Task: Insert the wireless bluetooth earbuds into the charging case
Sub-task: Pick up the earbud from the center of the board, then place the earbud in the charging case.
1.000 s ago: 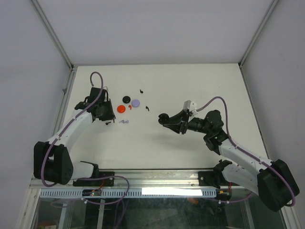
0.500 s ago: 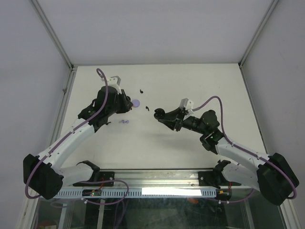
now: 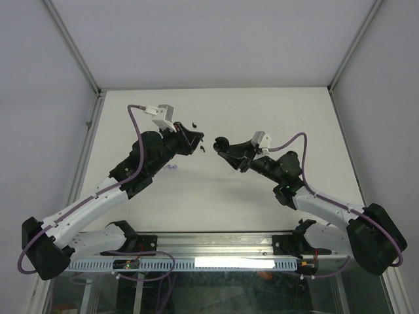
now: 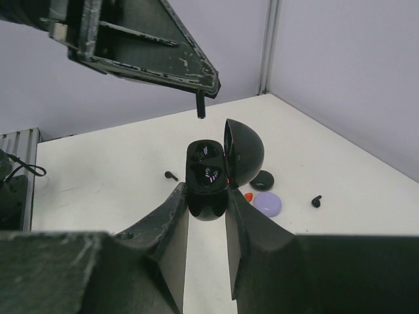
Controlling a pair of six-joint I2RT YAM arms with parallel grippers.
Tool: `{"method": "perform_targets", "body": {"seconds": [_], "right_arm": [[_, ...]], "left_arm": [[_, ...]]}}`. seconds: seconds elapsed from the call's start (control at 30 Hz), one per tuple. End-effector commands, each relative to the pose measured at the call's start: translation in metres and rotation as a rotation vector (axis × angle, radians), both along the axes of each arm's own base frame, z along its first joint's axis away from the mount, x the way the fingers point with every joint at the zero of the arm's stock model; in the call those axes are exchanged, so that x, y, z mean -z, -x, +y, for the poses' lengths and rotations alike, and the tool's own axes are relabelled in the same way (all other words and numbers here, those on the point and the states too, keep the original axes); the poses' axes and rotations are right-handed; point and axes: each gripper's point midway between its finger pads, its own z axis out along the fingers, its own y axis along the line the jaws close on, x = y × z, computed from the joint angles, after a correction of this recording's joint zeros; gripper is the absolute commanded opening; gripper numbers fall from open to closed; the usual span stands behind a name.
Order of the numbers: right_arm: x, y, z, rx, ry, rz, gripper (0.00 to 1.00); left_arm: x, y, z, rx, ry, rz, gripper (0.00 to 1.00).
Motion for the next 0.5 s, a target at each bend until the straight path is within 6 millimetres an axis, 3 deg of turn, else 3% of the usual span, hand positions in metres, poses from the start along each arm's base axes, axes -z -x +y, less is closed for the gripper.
{"method": "perform_targets", "body": {"seconds": [0.0,0.47], "right_arm": [[-0.028,-0.008,-0.006,0.066,-0.083,-0.09,0.0],[-0.025,-0.014,-0.005,0.082,-0.066,-0.103,0.0]], "left_arm": [[-0.045,0.007,-0.004,-0.01,0.14,-0.14,0.06],[-0.057,0.03,-0.043,0.073,0.109,-0.253,0.06]]}}
